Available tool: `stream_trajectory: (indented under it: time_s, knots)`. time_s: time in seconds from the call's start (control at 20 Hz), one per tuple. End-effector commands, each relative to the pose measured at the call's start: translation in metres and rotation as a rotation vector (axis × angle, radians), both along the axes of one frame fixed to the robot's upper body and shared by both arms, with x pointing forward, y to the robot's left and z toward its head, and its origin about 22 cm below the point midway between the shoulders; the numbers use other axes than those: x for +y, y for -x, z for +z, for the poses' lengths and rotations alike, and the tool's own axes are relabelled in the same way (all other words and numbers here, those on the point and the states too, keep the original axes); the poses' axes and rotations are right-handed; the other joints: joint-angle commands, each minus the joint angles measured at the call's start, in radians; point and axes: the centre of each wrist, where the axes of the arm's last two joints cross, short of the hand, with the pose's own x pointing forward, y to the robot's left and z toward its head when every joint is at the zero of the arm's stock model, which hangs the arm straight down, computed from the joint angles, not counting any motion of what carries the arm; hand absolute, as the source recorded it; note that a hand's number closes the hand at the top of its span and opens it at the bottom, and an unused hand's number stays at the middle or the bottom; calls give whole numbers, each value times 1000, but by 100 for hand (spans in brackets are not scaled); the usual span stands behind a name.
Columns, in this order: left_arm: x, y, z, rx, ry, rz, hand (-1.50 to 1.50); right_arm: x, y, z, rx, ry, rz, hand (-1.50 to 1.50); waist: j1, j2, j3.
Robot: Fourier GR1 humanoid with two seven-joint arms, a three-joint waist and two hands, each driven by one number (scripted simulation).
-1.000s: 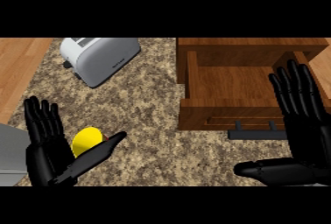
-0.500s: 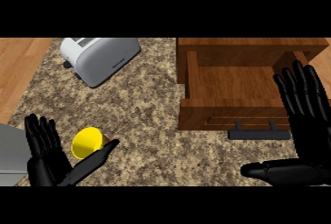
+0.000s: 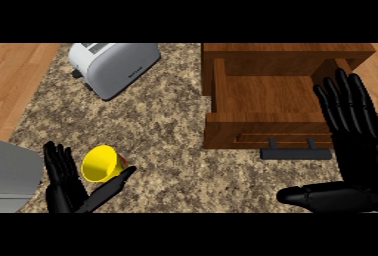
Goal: Pick up the cup, place it into the drawer and close the drawer
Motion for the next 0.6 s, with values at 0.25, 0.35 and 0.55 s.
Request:
stream_trajectory:
  time_s: [0.25,0.35,0.55]
  knots:
    - [11,14,-39,22,23,-2,-150,-14,4,12,3,-6,7,-150,-1,0,0]
    - [11,-3,-62,27,16,26,-150,12,4,11,-8,-4,-9,-150,-2,0,0]
    - [27,20,-67,9,27,47,-150,-18,14,6,13,5,15,-150,-2,-1,0]
